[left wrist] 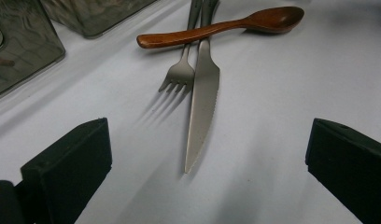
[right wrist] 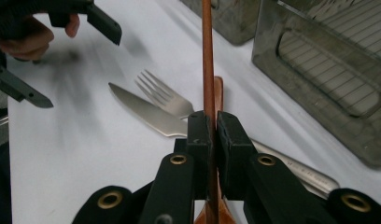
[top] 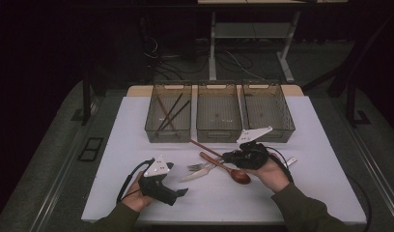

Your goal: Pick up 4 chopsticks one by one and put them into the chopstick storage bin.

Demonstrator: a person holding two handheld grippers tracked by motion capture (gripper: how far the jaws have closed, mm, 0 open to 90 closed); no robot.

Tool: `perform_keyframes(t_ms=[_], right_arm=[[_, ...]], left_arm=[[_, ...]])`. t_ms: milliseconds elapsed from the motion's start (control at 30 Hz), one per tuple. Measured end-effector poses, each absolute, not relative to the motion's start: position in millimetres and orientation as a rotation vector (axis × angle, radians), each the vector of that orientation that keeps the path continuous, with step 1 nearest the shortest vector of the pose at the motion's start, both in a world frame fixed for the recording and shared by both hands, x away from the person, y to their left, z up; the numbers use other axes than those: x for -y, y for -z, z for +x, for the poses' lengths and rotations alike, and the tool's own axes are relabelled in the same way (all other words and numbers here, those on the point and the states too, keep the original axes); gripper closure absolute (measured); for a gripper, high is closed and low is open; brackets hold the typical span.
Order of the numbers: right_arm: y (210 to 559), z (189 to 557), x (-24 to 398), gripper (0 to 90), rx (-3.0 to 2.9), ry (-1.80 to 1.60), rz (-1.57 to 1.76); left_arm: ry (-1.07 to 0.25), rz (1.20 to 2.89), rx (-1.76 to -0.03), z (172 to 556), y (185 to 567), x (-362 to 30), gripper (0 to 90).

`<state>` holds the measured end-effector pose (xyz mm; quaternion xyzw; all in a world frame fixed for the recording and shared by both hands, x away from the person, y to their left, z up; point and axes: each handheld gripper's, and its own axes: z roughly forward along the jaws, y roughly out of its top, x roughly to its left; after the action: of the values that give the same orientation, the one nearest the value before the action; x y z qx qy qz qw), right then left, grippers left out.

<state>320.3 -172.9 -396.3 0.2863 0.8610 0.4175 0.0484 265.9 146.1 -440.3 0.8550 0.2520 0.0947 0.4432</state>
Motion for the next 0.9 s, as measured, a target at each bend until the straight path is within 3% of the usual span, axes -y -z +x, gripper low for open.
perform_keyframes(t_ms=[900], right_arm=[[360, 356, 169, 84.2, -2.526, -1.370, 0.892]], left_arm=[[-0.241, 2.104, -0.638, 265, 441, -146, 0.0]])
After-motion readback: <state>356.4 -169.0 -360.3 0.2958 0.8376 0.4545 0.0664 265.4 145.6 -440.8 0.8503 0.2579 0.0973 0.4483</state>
